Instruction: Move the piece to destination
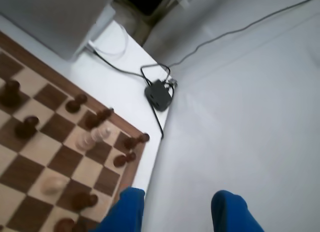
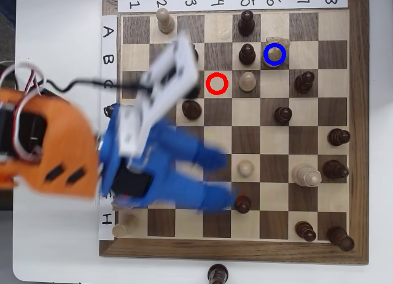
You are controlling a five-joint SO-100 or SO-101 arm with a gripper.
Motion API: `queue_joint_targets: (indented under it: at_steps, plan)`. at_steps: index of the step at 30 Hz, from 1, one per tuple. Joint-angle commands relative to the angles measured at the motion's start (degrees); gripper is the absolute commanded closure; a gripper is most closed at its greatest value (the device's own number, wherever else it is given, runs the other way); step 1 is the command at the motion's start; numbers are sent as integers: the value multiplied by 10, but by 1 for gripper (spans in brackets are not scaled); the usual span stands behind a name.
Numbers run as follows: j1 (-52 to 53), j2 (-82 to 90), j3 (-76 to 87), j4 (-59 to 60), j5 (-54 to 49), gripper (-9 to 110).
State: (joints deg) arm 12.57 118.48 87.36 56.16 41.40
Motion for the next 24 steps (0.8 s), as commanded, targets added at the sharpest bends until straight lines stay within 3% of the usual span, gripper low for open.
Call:
queue_joint_targets:
  at_steps: [1, 16, 24]
  plan:
    - [196, 195, 147, -56, -195, 84]
    - [504, 351, 377, -66, -372, 87]
    - [629, 448, 490, -42, -417, 92]
